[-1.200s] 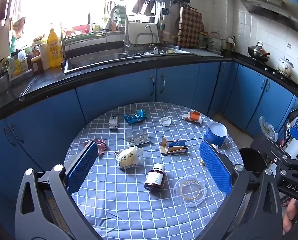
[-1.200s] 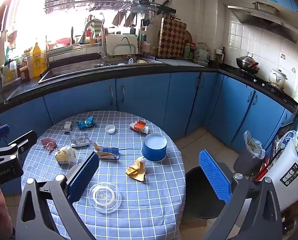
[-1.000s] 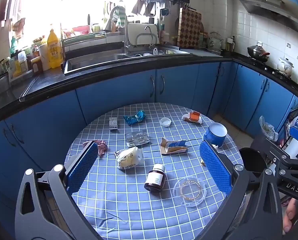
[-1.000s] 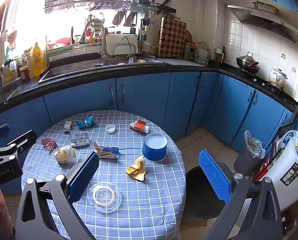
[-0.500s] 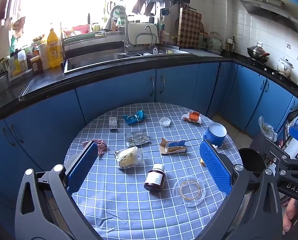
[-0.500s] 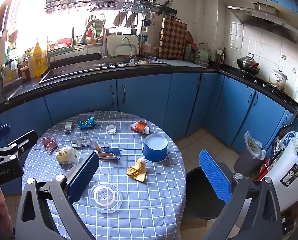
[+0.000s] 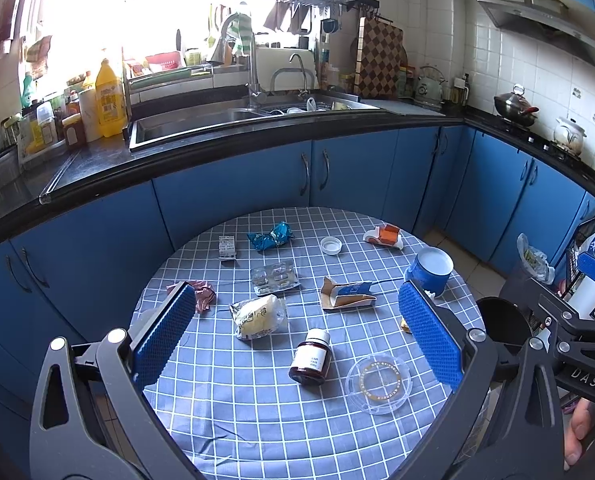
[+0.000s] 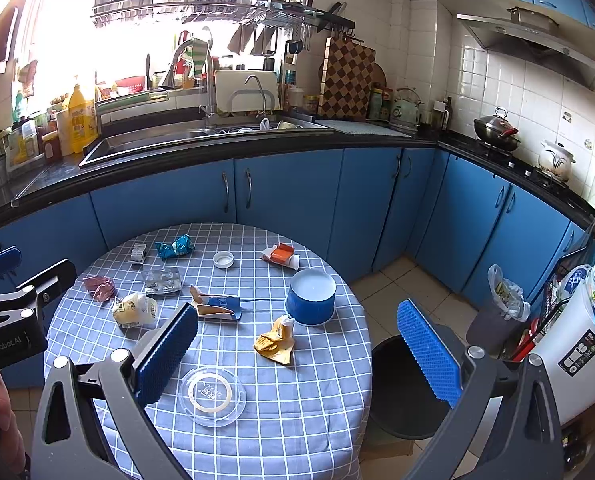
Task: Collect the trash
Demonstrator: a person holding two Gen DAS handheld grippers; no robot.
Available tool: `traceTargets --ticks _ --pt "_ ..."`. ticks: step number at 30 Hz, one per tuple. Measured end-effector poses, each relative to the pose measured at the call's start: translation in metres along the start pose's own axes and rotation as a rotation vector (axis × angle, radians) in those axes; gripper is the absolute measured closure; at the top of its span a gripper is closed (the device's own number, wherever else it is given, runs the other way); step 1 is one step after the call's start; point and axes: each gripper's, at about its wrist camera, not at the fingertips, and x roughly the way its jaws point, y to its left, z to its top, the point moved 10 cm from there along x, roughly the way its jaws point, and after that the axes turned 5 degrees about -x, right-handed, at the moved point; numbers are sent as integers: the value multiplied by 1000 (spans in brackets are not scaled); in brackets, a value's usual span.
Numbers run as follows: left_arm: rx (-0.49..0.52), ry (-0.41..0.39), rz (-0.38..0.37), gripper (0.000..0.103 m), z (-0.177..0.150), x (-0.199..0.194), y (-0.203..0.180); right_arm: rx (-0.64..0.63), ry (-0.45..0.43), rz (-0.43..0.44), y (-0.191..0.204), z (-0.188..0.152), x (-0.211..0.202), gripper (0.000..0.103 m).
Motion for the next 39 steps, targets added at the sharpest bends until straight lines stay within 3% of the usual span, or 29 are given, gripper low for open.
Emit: traceTargets --ticks 39 --pt "-5 1 -7 3 -1 -3 0 -2 0 1 5 1 -1 6"
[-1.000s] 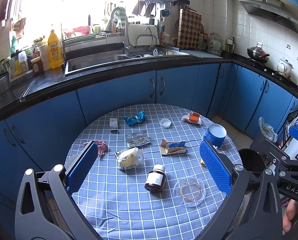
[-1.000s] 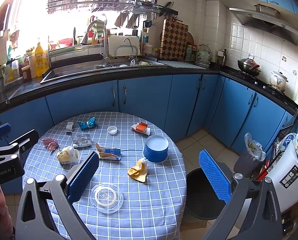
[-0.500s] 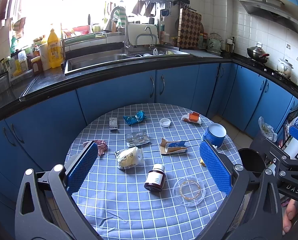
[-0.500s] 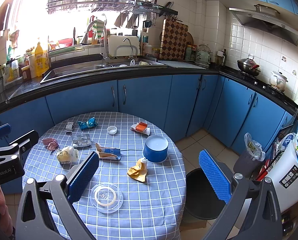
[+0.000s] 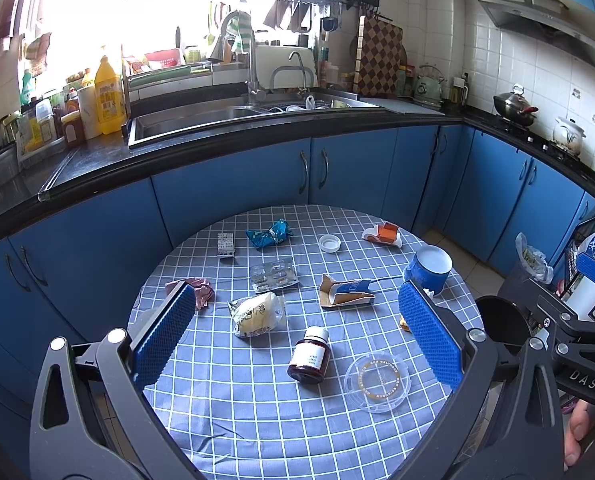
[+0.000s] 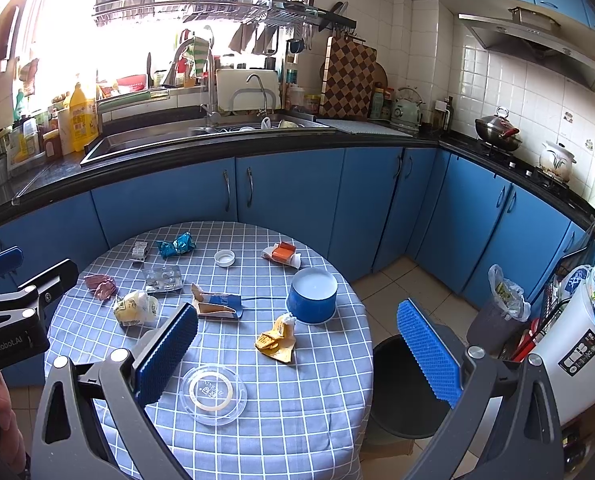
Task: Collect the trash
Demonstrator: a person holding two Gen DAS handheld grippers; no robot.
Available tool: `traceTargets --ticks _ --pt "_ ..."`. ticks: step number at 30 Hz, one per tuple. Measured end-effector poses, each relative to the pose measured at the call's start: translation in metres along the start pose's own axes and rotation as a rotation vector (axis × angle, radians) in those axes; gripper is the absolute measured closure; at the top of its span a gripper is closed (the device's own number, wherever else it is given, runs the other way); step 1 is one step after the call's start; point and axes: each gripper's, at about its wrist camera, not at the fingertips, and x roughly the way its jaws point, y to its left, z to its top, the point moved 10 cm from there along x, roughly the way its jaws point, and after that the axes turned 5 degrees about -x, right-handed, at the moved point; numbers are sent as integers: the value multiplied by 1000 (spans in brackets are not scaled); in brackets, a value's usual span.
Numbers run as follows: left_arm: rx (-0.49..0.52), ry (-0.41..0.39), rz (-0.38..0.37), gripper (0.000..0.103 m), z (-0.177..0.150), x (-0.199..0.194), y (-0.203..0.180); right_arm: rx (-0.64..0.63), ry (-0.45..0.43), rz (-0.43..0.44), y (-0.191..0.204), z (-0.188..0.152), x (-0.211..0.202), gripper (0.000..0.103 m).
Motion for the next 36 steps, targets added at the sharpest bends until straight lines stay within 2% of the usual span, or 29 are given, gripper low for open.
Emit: traceTargets --ticks 31,36 --pt "4 8 -2 3 -5 3 -2 -1 5 2 0 -2 1 6" --pt "8 19 2 3 -10 10 -1 -5 24 5 5 -10 11 6"
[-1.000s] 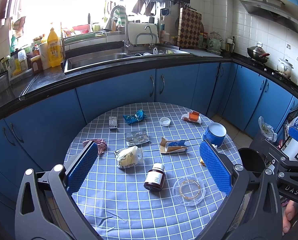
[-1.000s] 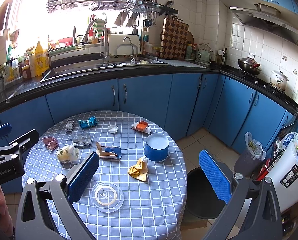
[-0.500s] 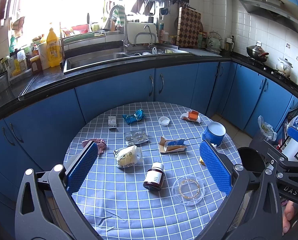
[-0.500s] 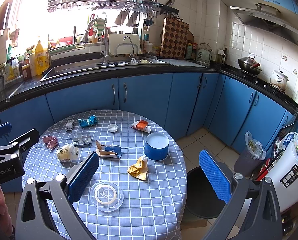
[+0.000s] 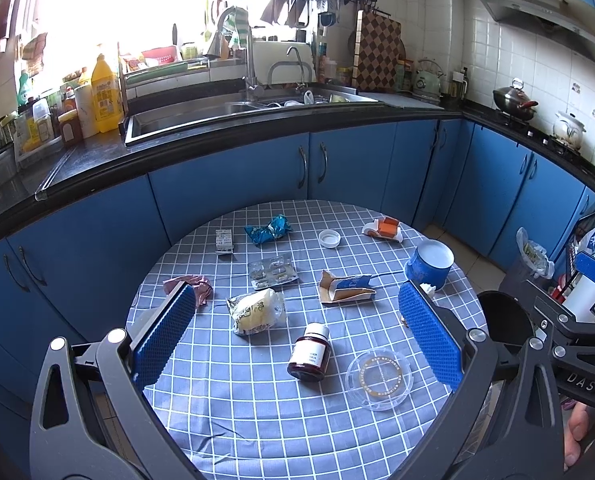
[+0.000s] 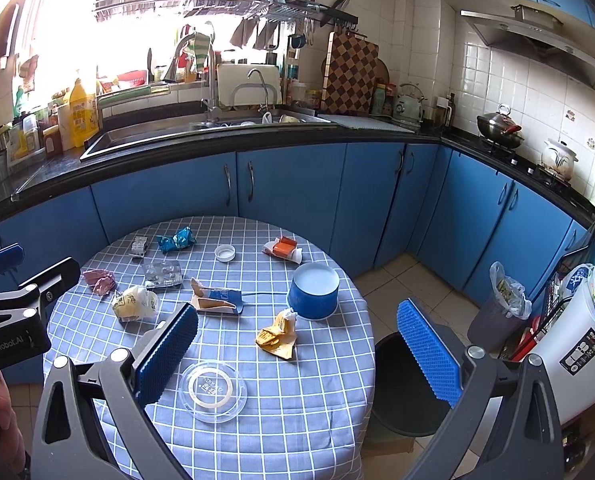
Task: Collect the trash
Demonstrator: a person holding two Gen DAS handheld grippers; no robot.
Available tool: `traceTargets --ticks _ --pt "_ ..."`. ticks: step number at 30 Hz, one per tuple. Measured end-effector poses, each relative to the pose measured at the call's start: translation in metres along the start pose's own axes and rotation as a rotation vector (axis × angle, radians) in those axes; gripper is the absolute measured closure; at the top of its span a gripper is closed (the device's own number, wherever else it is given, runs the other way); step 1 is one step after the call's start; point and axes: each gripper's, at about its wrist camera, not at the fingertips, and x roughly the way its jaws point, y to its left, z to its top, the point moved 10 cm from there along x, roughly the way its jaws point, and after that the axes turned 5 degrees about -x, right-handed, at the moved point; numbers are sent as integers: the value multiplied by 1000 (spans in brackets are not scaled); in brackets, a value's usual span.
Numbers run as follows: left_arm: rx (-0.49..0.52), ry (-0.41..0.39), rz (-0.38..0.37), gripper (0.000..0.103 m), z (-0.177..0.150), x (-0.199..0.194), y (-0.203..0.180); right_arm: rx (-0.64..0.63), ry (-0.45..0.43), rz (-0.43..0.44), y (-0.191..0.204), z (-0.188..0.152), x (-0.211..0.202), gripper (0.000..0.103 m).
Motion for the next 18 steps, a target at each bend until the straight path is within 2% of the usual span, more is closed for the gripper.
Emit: traceTargets --ticks 7,11,13,16,18 --pt "15 64 8 3 -17 26 7 -16 84 35 18 -27 35 6" --pt "39 136 16 3 -41 52 12 -38 191 125 47 -62 68 6" --pt "53 183 19 3 -55 67 13 -54 258 210 71 -88 84 6" --pt "67 263 28 3 -75 92 18 -83 336 290 101 -117 102 6" --pt "68 303 27 3 -83 105 20 -97 376 310 111 -128 111 6"
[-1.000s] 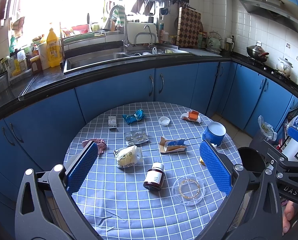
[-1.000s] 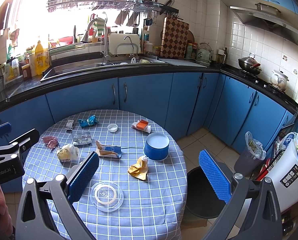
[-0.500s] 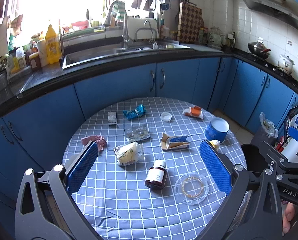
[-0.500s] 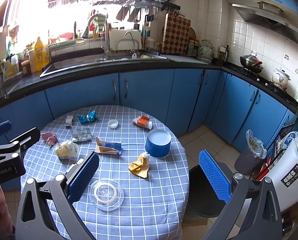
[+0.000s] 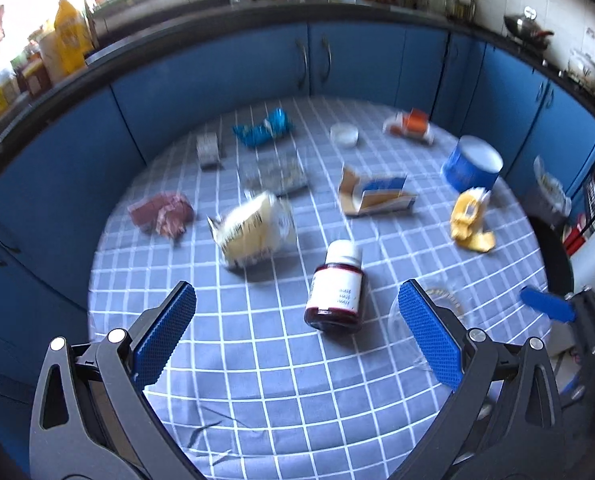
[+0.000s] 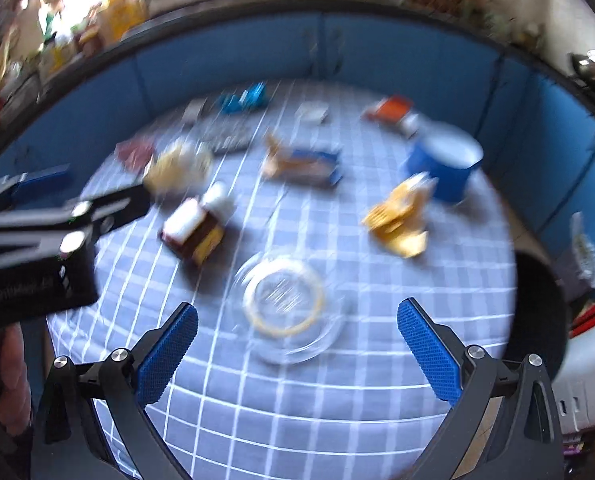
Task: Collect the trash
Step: 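Lower the left tool onto the brown medicine bottle and close it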
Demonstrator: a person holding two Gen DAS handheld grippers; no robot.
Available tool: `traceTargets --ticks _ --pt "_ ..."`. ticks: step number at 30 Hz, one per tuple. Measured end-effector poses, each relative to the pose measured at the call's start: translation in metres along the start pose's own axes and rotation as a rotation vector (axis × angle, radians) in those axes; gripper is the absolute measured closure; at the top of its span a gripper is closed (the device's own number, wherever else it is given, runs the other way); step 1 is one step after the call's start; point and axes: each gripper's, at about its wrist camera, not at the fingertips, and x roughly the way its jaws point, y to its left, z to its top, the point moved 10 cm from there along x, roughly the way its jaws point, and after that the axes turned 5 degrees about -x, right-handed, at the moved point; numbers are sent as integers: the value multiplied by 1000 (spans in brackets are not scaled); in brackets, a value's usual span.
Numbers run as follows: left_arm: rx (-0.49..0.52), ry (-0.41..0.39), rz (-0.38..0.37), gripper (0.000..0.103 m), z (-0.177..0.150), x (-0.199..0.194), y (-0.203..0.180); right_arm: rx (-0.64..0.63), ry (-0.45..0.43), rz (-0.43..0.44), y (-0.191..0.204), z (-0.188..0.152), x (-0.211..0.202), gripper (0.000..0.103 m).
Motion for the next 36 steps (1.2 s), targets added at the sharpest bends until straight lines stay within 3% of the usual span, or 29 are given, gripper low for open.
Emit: traceTargets --ticks 7,14,17,19,20,22,26,36 --pt "13 63 -3 3 -5 34 -1 17 97 47 2 -7 42 6" --pt "31 114 -13 3 -10 64 -8 -70 64 -7 6 4 52 7" --pt "44 128 -20 11 -11 73 -10 -75 43 -4 5 7 53 9" --pt "41 142 -21 25 -16 77 -9 -76 29 -5 2 9 52 16" --pt "36 161 -32 43 -20 80 -9 -81 25 -6 1 9 52 17" --pt "33 162 -26 56 -24 81 -7 -88 17 2 1 9 52 18" --pt "5 163 -23 57 -28 76 -2 -101 5 8 4 3 45 19" --pt "-11 90 -16 57 -7 51 -13 -97 -92 -98 -22 16 6 18"
